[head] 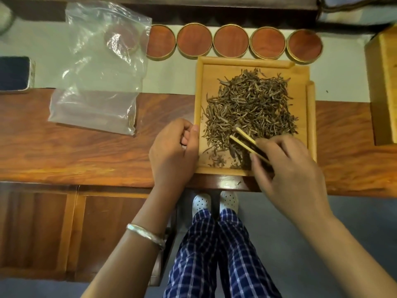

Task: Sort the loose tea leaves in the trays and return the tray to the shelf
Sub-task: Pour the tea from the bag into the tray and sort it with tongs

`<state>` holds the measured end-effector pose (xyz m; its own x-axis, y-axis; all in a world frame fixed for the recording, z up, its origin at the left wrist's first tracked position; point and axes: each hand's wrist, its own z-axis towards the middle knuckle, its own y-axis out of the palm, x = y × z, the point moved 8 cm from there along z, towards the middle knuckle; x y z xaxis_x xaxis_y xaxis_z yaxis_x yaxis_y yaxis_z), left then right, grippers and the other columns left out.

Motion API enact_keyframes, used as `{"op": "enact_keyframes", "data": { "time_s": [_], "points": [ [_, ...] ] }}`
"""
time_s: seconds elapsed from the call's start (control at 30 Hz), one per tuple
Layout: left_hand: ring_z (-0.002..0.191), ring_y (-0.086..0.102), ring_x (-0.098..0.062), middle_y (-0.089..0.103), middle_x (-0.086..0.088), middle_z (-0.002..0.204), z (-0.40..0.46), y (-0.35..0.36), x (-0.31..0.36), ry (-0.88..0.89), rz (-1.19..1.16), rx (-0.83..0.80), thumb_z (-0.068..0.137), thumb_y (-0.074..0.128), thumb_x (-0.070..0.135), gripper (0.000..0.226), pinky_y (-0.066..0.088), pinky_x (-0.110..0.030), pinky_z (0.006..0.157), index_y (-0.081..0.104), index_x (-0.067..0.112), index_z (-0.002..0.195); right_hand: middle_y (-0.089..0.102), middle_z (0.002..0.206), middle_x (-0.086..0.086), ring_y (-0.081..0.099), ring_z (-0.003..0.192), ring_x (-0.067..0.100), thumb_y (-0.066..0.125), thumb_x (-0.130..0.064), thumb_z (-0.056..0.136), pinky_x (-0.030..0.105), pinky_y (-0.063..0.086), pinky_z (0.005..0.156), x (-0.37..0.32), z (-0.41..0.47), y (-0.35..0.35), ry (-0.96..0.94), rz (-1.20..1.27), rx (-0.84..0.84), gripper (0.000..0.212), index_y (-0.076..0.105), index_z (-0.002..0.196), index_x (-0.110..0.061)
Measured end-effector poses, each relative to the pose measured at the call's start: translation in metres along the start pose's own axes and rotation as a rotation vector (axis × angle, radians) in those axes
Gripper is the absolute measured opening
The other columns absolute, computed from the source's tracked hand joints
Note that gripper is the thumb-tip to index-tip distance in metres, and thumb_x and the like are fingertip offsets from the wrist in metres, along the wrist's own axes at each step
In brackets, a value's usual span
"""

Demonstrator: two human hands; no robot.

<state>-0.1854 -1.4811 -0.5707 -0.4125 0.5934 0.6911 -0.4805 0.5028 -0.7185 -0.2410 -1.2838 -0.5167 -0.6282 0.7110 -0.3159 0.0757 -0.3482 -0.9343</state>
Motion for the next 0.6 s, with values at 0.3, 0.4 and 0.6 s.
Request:
{"op": "enact_keyframes", "data": {
  "time_s": [0.3, 0.4, 0.6],
  "points": [
    [0.064, 0.045, -0.011, 0.049, 0.006, 0.061, -0.001, -0.002, 0.002, -0.007, -0.021, 0.004, 0.09, 0.056, 0.025, 0.017, 0.031, -0.009, 0.055, 0.054, 0.021, 0.074, 0.057, 0.089, 0.009, 0.052, 0.077, 0.021, 0.057, -0.02, 0.092, 0.028, 0.047, 0.053, -0.027, -0.007, 0.01, 0.003, 0.039, 0.0, 0.022, 0.063, 0.106, -0.004],
    [0.063, 0.045, -0.011, 0.05, 0.006, 0.061, -0.001, -0.002, 0.0, -0.02, -0.022, 0.003, 0.09, 0.057, 0.025, 0.017, 0.033, -0.011, 0.056, 0.056, 0.019, 0.074, 0.057, 0.091, 0.008, 0.051, 0.081, 0.02, 0.055, -0.021, 0.095, 0.027, 0.046, 0.057, -0.023, 0.006, 0.006, 0.061, 0.025, 0.037, 0.02, 0.063, 0.106, -0.006],
    [0.059, 0.044, -0.009, 0.048, 0.007, 0.06, -0.002, -0.003, 0.002, -0.014, -0.029, 0.013, 0.09, 0.057, 0.024, 0.016, 0.032, -0.011, 0.054, 0.055, 0.022, 0.074, 0.055, 0.09, 0.006, 0.051, 0.08, 0.018, 0.054, -0.022, 0.094, 0.028, 0.048, 0.055, -0.041, 0.01, 0.019, -0.019, -0.003, -0.093, 0.02, 0.063, 0.106, -0.007]
  ]
}}
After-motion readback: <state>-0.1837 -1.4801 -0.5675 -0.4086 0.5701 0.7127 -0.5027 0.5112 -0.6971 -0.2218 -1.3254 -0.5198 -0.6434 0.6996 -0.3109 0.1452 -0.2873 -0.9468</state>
